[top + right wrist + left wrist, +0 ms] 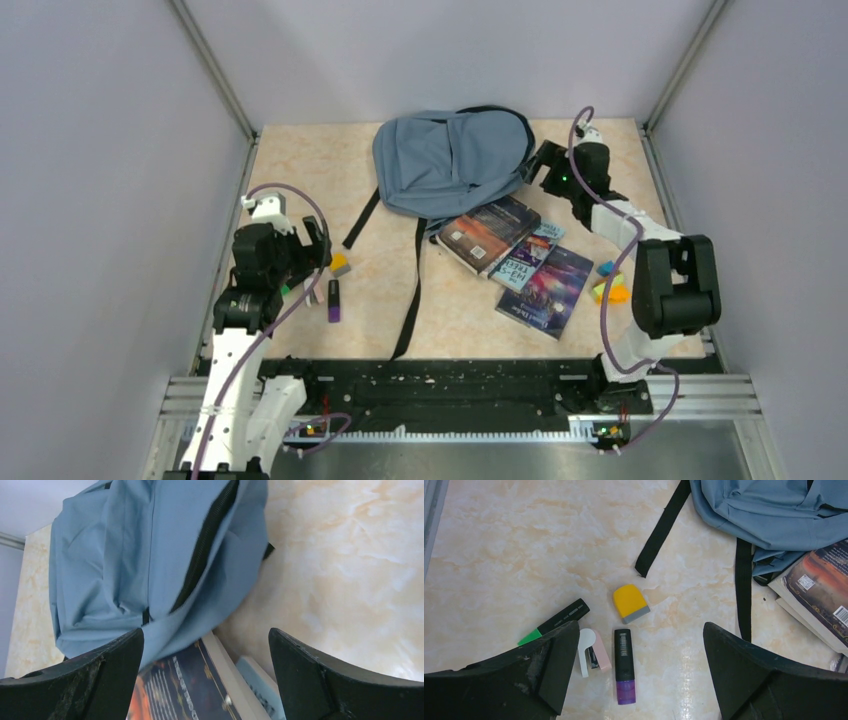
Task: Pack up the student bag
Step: Pick up the student bag at the center of the board.
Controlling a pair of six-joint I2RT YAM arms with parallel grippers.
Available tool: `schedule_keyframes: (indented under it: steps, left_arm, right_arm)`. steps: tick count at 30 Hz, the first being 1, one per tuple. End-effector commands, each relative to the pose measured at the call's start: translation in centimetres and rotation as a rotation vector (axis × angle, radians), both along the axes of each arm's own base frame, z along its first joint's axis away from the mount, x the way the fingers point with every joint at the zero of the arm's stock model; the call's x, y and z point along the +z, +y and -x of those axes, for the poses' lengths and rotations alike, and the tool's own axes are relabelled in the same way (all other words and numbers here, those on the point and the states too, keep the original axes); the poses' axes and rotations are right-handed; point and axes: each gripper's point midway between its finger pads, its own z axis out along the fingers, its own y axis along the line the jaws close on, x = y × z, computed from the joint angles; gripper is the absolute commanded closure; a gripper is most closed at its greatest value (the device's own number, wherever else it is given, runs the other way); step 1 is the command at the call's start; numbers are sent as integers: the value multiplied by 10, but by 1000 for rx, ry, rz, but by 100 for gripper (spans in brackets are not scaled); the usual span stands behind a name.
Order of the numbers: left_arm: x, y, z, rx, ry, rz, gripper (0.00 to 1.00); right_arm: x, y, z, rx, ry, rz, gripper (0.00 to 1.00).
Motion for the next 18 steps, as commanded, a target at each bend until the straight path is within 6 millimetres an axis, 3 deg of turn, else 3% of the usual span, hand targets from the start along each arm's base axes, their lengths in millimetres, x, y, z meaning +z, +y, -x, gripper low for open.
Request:
schedule_keyframes:
  steps: [1,5,11,16,18]
  left_arm:
    - [5,-5,-6,-42,-33,-2,2]
    - [3,-8,-6,-59,-19,2,2]
    - [5,-7,-6,-54,-28,2,2]
    - [5,-7,-6,-56,-28,1,2]
    - [5,-7,-6,-56,-28,1,2]
  right_arm:
    - [8,22,-36,1,-23,-13,7]
    - [-11,21,-61,-24,22,15,11]
    - [-17,28,-84,-3,27,18,24]
    - [-19,29,-92,3,25,25,33]
    - [-20,29,-93,12,24,37,43]
